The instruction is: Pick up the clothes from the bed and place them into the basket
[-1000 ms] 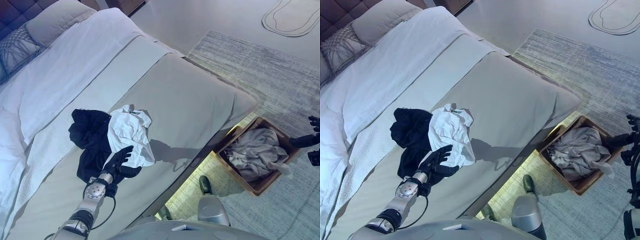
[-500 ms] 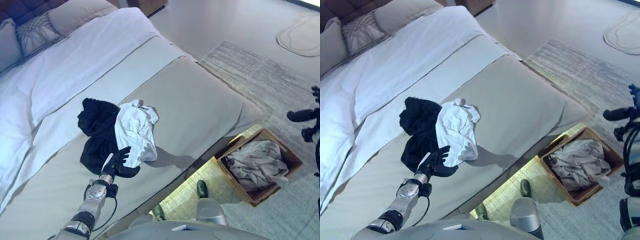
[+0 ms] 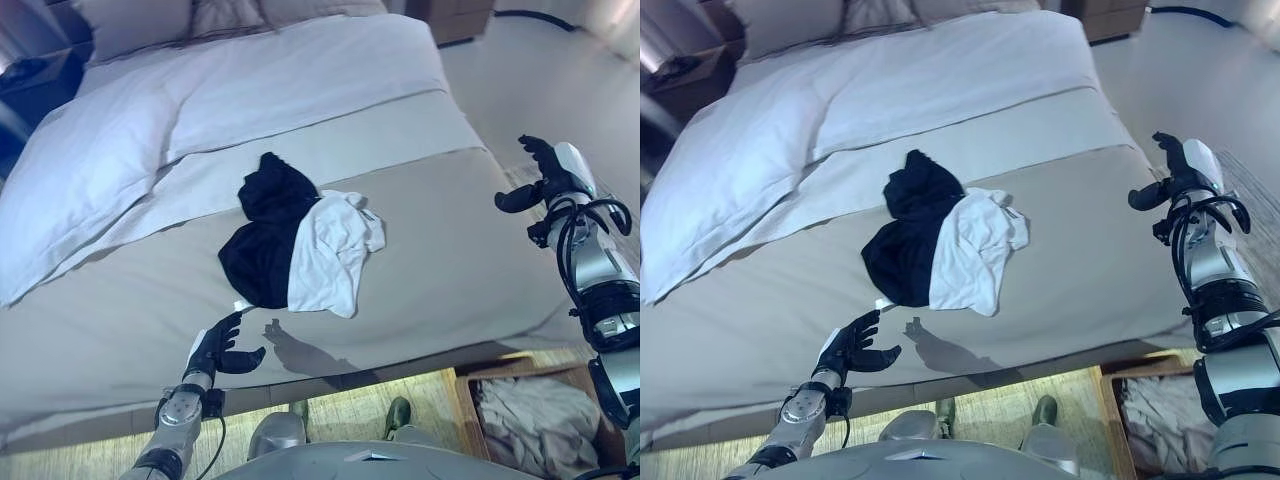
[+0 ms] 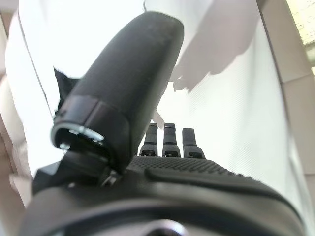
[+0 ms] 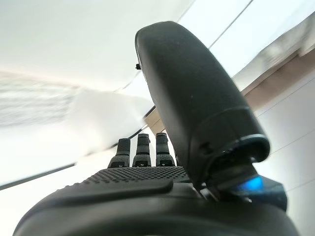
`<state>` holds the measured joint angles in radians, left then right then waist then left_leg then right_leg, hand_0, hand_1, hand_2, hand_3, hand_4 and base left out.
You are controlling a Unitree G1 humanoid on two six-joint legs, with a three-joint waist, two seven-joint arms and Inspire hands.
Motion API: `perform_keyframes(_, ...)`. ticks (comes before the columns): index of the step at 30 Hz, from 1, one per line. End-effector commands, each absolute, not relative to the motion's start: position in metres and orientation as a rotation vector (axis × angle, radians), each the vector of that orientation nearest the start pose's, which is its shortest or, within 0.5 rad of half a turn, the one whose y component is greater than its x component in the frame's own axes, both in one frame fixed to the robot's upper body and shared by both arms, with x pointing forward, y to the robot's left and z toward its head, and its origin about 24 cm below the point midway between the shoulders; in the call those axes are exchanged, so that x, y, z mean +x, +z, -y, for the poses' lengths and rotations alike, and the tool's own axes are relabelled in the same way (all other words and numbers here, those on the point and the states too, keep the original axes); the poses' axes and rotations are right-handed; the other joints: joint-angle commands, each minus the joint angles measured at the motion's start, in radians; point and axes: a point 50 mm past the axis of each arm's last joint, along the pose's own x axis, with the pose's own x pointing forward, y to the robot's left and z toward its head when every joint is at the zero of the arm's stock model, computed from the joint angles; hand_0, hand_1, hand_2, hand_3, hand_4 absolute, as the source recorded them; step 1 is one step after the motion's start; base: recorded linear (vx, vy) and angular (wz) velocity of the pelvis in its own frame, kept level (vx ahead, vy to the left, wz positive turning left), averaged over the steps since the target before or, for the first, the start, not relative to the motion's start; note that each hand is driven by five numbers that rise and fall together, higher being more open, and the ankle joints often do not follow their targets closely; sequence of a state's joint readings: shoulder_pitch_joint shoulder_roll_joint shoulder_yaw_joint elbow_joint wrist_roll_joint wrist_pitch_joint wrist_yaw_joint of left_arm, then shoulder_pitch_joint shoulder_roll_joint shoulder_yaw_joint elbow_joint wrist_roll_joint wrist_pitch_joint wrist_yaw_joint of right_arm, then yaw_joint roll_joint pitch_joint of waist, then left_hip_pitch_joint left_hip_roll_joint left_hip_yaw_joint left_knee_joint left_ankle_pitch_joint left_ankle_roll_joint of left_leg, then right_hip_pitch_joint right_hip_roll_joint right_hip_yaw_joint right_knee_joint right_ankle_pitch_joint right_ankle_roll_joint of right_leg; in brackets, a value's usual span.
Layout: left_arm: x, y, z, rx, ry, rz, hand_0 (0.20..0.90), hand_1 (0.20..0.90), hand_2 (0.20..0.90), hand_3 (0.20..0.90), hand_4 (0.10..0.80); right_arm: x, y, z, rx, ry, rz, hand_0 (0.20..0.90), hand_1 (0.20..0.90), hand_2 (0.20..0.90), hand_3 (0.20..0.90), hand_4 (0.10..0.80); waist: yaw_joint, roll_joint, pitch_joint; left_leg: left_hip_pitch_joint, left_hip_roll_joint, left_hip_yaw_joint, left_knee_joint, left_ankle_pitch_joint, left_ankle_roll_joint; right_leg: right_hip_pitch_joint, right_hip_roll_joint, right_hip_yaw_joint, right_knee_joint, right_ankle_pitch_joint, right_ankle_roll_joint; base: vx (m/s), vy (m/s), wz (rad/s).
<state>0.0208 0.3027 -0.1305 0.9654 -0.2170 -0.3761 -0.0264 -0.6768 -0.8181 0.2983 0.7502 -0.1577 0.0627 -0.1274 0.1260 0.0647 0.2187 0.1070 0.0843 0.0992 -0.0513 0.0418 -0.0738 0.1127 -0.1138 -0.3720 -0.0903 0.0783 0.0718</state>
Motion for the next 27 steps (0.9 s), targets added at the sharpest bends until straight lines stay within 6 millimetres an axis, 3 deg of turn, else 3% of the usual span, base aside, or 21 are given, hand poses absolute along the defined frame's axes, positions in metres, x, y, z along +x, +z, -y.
perform_keyframes(1, 0.184, -0.083, -0.258, 0.192, 0.089, -0.435, 0.900, 0.900, 0.900, 0.900, 0.800, 0.372, 0.197, 0.306, -1.134, -0.296, 0.013, 0.900, 0.900, 0.900, 0.900, 0.800, 0.034, -0.081, -0.068, -0.052, 0.006, 0.012, 0.062, -0.056, -0.033, -0.005, -0.019, -0.015, 0.177, -0.187, -0.042, 0.075, 0.090, 0.24)
perform_keyframes(4, 0.185, -0.082, -0.255, 0.186, 0.074, -0.420, 0.900, 0.900, 0.900, 0.900, 0.800, 0.375, 0.204, 0.307, -1.168, -0.289, -0.009, 0.900, 0.900, 0.900, 0.900, 0.800, 0.061, -0.085, -0.062, -0.066, 0.002, -0.005, 0.062, -0.050, -0.033, -0.002, -0.020, -0.037, 0.183, -0.193, -0.046, 0.070, 0.088, 0.28)
perform_keyframes(8, 0.194, -0.073, -0.254, 0.188, 0.034, -0.369, 0.900, 0.900, 0.900, 0.900, 0.800, 0.377, 0.216, 0.319, -1.255, -0.344, -0.061, 0.900, 0.900, 0.900, 0.900, 0.800, 0.123, -0.083, -0.004, -0.137, -0.019, -0.060, 0.135, -0.062, -0.023, -0.047, -0.028, -0.077, 0.294, -0.245, -0.073, -0.001, 0.071, 0.33)
perform_keyframes(12, 0.214, -0.053, -0.255, 0.187, -0.006, -0.262, 0.900, 0.900, 0.900, 0.900, 0.800, 0.379, 0.238, 0.322, -1.272, -0.435, -0.047, 0.900, 0.900, 0.900, 0.900, 0.800, 0.175, -0.060, 0.114, -0.252, -0.034, -0.105, 0.267, -0.109, -0.013, -0.163, -0.079, -0.103, 0.493, -0.323, -0.098, -0.135, 0.001, 0.33)
perform_keyframes(17, 0.213, -0.048, -0.254, 0.208, -0.016, -0.232, 0.900, 0.900, 0.900, 0.900, 0.800, 0.381, 0.239, 0.321, -1.285, -0.446, -0.076, 0.900, 0.900, 0.900, 0.900, 0.800, 0.214, -0.041, 0.207, -0.346, -0.056, -0.144, 0.375, -0.126, 0.008, -0.249, -0.125, -0.121, 0.632, -0.344, -0.113, -0.014, -0.005, 0.24)
perform_keyframes(27, 0.207, -0.042, -0.244, 0.172, -0.056, -0.163, 0.900, 0.900, 0.900, 0.900, 0.800, 0.389, 0.242, 0.308, -1.284, -0.450, -0.082, 0.900, 0.900, 0.900, 0.900, 0.800, 0.240, 0.018, 0.301, -0.520, -0.135, -0.134, 0.610, -0.211, 0.066, -0.410, -0.187, -0.119, 0.879, -0.419, -0.149, -0.013, 0.026, 0.11)
